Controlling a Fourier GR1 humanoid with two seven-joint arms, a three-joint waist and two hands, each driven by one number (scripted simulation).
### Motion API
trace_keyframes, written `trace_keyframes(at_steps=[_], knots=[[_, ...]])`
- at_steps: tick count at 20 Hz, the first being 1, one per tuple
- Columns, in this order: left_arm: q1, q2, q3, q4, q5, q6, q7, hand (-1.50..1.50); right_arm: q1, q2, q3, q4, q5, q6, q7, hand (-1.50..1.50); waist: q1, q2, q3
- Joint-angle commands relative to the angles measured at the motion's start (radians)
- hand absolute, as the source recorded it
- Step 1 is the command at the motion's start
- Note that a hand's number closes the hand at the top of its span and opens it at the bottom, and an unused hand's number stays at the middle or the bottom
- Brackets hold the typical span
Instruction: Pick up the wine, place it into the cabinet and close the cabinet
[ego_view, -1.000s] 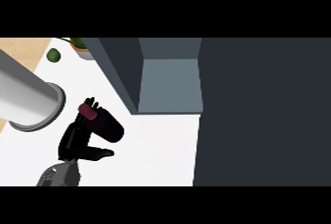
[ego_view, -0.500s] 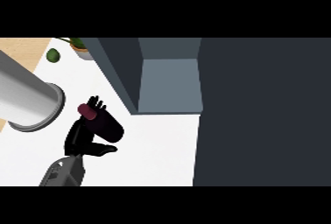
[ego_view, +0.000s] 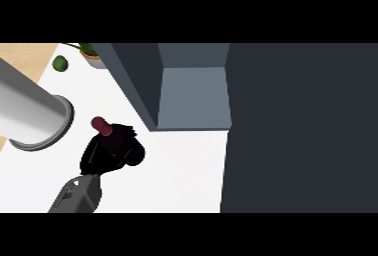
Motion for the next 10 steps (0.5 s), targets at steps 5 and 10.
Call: trace_keyframes(at_steps=[5, 10], knots=[[-0.054, -0.007, -0.076, 0.016, -0.126, 0.075, -0.097, 1.5, 0.016, 0.021, 0.03, -0.143, -0.039, -0.027, 0.061, -1.5, -0.003, 0.0, 0.0], [-0.014, -0.011, -0.076, 0.007, -0.16, 0.15, -0.187, 1.5, 0.115, 0.003, -0.029, -0.152, -0.092, 0.037, -0.005, -1.5, 0.001, -0.001, 0.001]])
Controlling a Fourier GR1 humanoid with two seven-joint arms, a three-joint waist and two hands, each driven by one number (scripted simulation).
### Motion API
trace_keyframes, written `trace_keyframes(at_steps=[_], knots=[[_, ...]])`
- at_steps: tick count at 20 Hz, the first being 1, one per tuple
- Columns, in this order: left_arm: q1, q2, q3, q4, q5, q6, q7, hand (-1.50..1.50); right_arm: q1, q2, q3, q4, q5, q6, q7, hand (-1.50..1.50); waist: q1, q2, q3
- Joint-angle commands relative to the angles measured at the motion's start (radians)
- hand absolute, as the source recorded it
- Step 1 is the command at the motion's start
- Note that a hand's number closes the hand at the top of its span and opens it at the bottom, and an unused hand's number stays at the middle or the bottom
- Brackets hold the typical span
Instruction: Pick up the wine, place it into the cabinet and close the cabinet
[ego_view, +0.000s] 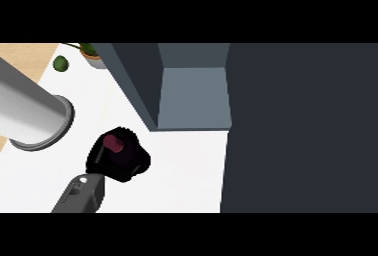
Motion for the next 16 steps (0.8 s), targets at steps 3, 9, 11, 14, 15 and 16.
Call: trace_keyframes(at_steps=[3, 9, 11, 14, 15, 16], knots=[[0.136, 0.057, 0.06, -0.108, 0.046, 0.035, -0.033, 1.5, 0.078, -0.006, -0.024, -0.171, -0.099, 0.008, 0.063, -1.5, 0.011, -0.006, 0.001], [0.329, 0.001, 0.043, -0.388, 0.033, 0.172, -0.059, 1.5, 0.068, 0.011, -0.004, -0.12, -0.066, 0.007, 0.026, -1.5, 0.022, -0.006, 0.002], [0.313, 0.063, 0.092, -0.447, 0.068, 0.166, -0.01, 1.5, 0.062, 0.006, 0.01, -0.143, -0.059, -0.002, 0.062, -1.5, 0.016, -0.005, 0.001], [0.374, 0.03, 0.069, -0.579, 0.094, 0.151, 0.021, 1.5, 0.088, 0.005, -0.018, -0.148, -0.091, 0.014, 0.039, -1.5, 0.014, -0.003, 0.001], [0.391, 0.003, 0.044, -0.633, 0.12, 0.12, 0.056, 1.5, 0.005, 0.008, -0.001, -0.104, -0.056, -0.016, 0.063, -1.5, 0.018, -0.003, 0.0], [0.415, -0.027, 0.022, -0.67, 0.125, 0.126, 0.078, 1.5, 0.048, -0.002, -0.025, -0.107, -0.086, 0.02, 0.025, -1.5, 0.016, -0.003, 0.001]])
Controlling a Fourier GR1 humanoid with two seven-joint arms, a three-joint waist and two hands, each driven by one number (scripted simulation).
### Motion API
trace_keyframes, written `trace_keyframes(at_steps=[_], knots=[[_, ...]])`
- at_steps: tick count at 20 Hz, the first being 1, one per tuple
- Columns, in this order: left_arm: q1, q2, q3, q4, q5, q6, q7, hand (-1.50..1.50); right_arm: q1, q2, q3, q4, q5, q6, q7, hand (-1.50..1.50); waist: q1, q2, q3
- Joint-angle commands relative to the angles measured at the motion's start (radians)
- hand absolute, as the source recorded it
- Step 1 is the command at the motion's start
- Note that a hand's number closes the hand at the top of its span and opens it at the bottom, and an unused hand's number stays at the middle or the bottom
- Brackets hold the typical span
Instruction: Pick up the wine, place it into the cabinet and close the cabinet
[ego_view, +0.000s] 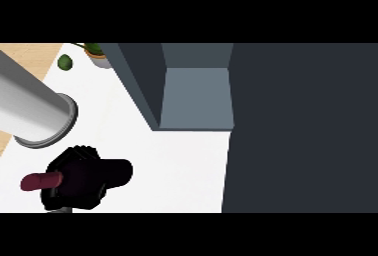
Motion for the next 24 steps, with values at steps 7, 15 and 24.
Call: trace_keyframes(at_steps=[7, 15, 24], knots=[[0.055, -0.07, -0.12, -0.479, 0.099, 0.042, 0.414, 1.5, -0.003, 0.021, 0.014, -0.113, -0.047, -0.037, 0.06, -1.5, -0.003, 0.001, 0.0], [0.098, -0.128, -0.342, -0.73, -0.033, 0.223, 0.634, 1.5, 0.013, 0.006, -0.024, -0.106, -0.081, -0.009, 0.038, -1.5, -0.007, 0.002, 0.0], [-0.158, -0.129, -0.445, -0.671, 0.016, 0.408, 0.74, 1.5, 0.082, 0.013, -0.05, -0.102, -0.119, 0.035, -0.017, -1.5, -0.016, 0.005, -0.001]])
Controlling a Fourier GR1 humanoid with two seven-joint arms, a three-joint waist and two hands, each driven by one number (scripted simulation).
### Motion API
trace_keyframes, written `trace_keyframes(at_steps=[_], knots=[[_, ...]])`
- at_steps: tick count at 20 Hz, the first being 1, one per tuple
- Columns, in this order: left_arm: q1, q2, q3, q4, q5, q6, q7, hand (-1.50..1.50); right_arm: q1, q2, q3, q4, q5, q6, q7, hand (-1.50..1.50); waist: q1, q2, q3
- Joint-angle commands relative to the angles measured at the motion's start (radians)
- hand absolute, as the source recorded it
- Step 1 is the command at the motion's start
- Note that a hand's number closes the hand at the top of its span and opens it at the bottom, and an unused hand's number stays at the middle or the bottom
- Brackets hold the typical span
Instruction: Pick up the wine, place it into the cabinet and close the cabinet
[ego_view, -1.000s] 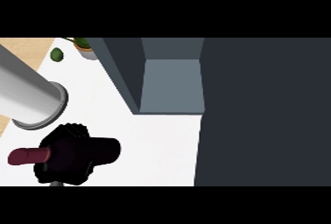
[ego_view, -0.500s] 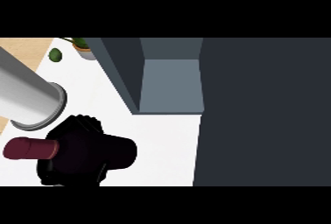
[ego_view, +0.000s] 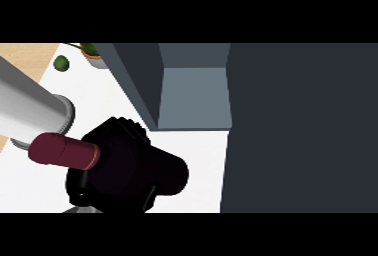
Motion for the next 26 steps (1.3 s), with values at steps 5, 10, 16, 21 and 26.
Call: trace_keyframes(at_steps=[5, 10, 16, 21, 26], knots=[[-0.166, -0.002, -0.179, -0.025, -0.032, 0.261, 0.133, 1.5, 0.047, 0.025, 0.011, -0.108, -0.077, 0.006, 0.021, -1.5, -0.001, 0.0, 0.0], [-0.286, -0.002, -0.269, 0.07, -0.058, 0.44, 0.108, 1.5, -0.008, -0.018, -0.073, -0.109, -0.166, 0.006, 0.067, -1.5, -0.005, 0.0, 0.0], [-0.459, -0.002, -0.21, 0.145, -0.054, 0.516, 0.219, 1.5, -0.002, 0.015, -0.026, -0.105, -0.086, -0.003, 0.052, -1.5, -0.002, 0.0, 0.0], [-0.43, -0.002, -0.242, 0.219, -0.054, 0.517, 0.129, 1.5, -0.01, -0.016, -0.073, -0.102, -0.143, 0.016, 0.068, -1.5, 0.002, 0.001, 0.0], [-0.484, -0.002, -0.263, 0.346, -0.016, 0.582, 0.029, 1.5, -0.024, 0.025, -0.012, -0.104, -0.076, -0.014, 0.072, -1.5, -0.004, 0.002, -0.001]])
